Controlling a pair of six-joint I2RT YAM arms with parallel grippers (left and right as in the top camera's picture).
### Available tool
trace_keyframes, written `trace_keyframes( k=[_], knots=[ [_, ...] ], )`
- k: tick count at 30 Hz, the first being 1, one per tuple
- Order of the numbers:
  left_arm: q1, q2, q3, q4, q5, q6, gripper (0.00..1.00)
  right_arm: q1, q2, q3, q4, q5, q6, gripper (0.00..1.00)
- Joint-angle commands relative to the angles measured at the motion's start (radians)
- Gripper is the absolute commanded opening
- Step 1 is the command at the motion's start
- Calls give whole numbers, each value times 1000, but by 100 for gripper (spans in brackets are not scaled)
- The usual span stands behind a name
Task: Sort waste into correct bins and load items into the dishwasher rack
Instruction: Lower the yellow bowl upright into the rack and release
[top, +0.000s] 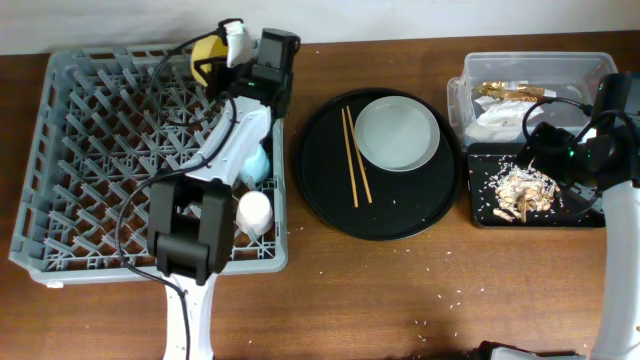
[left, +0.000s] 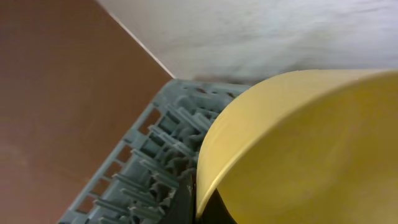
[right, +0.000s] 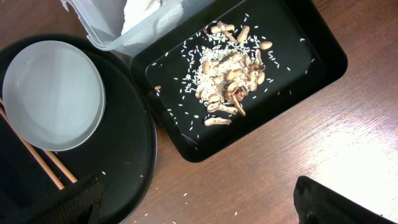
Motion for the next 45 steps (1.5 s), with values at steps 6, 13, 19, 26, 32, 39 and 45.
trace_keyframes(
  k=[6,13,19,26,32,39,45],
  knots=[
    [-15,10,3,-9,-49,7,0,-3,-4,0,-1,16,9,99],
    [-35,11,-42,-13,-45,7,0,-3,-4,0,-1,16,9,98],
    [-62,13,-67,-16,-23,8,0,-3,-4,0,-1,16,9,98],
    [-79,13,-66,11,15,8,0,-3,-4,0,-1,16,9,99],
    [-60,13,-67,60,3,8,0,-3,-4,0,-1,16,9,99],
    [-26,13,-67,86,-69,8,0,-3,-4,0,-1,16,9,99],
    [-10,13,-67,134,-154,57,0,-3,-4,0,-1,16,9,98]
  ],
)
